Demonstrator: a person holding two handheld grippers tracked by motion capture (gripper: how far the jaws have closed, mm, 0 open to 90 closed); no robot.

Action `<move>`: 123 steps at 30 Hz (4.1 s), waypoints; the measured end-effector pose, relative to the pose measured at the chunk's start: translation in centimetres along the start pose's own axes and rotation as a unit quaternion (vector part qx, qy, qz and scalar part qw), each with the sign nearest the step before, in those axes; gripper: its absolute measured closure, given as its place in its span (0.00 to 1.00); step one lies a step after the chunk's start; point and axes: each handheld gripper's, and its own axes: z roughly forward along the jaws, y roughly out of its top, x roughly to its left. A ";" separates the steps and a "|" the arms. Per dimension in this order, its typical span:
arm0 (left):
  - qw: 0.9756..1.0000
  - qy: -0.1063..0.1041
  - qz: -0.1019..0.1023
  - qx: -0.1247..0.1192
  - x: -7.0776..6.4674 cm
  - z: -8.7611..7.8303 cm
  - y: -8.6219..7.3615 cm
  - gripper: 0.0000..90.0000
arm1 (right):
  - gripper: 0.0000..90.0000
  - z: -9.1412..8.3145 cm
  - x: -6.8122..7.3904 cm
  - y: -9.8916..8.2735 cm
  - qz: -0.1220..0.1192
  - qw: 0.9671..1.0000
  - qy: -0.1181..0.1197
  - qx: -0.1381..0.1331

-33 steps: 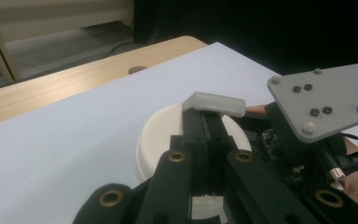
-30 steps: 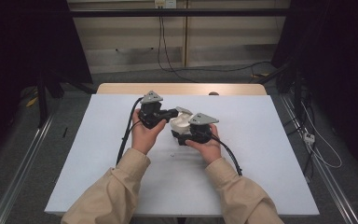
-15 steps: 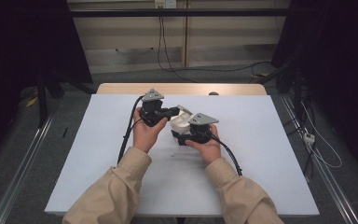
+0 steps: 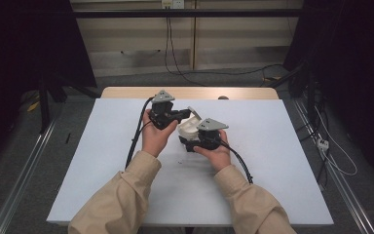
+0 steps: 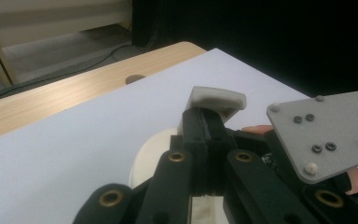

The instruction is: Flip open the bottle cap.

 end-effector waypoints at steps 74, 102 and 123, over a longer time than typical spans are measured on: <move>1.000 -0.010 0.009 0.007 -0.3 3.5 2.0 1.00 | 0.21 0.1 0.0 -0.1 -0.003 1.000 -0.001 0.002; 1.000 -0.013 0.008 0.007 -0.2 4.5 1.8 1.00 | 0.21 0.2 0.0 -0.2 -0.004 1.000 -0.001 0.002; 1.000 -0.005 0.021 0.016 -0.2 5.2 1.6 1.00 | 0.21 0.2 0.0 -0.2 -0.005 1.000 -0.002 0.003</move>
